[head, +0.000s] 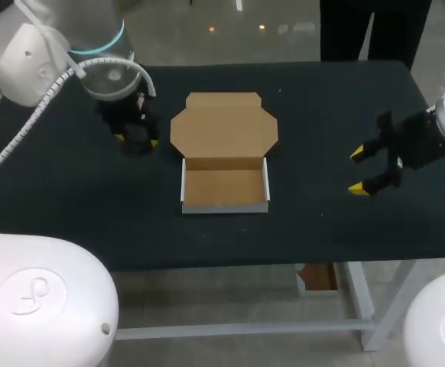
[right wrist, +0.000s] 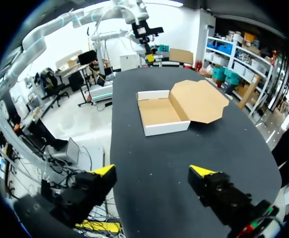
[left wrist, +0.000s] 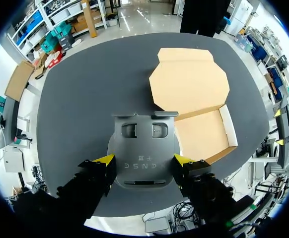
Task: Assemble the packaging by folding the flat box into shape, placing the metal phone stand inside, and closing the box properly
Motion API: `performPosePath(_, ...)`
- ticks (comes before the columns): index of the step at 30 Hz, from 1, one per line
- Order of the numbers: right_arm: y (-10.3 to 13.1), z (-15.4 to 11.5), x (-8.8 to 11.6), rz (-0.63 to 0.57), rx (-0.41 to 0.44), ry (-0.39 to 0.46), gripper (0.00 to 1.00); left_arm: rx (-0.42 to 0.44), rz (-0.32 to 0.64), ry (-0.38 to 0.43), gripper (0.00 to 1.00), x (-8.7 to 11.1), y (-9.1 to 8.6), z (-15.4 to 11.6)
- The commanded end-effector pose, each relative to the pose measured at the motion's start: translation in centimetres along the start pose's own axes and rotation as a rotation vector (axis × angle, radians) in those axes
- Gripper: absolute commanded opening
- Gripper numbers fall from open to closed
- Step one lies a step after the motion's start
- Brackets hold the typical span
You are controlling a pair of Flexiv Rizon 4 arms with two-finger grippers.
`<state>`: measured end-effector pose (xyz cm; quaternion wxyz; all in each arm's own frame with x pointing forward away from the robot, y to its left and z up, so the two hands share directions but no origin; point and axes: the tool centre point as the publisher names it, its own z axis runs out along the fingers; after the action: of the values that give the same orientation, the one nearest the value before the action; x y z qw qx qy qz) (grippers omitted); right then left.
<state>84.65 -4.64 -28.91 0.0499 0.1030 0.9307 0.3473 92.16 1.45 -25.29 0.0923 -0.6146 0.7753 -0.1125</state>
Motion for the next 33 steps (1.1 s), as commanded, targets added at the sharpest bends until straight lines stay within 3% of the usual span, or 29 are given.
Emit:
performPosePath(1,0.0,-0.1,0.0,-0.001,-0.004,0.003,1.0,-0.014,0.011,-0.026,0.0,1.9,-0.6,1.0)
performPosePath(17,0.0,-0.1,0.0,-0.001,-0.004,0.003,1.0,-0.017,0.134,0.014,0.0,8.0,-1.1,1.7)
performPosePath(33,0.0,-0.1,0.0,-0.001,-0.004,0.003,1.0,-0.053,0.203,0.027,0.0,11.7,-1.0,4.5)
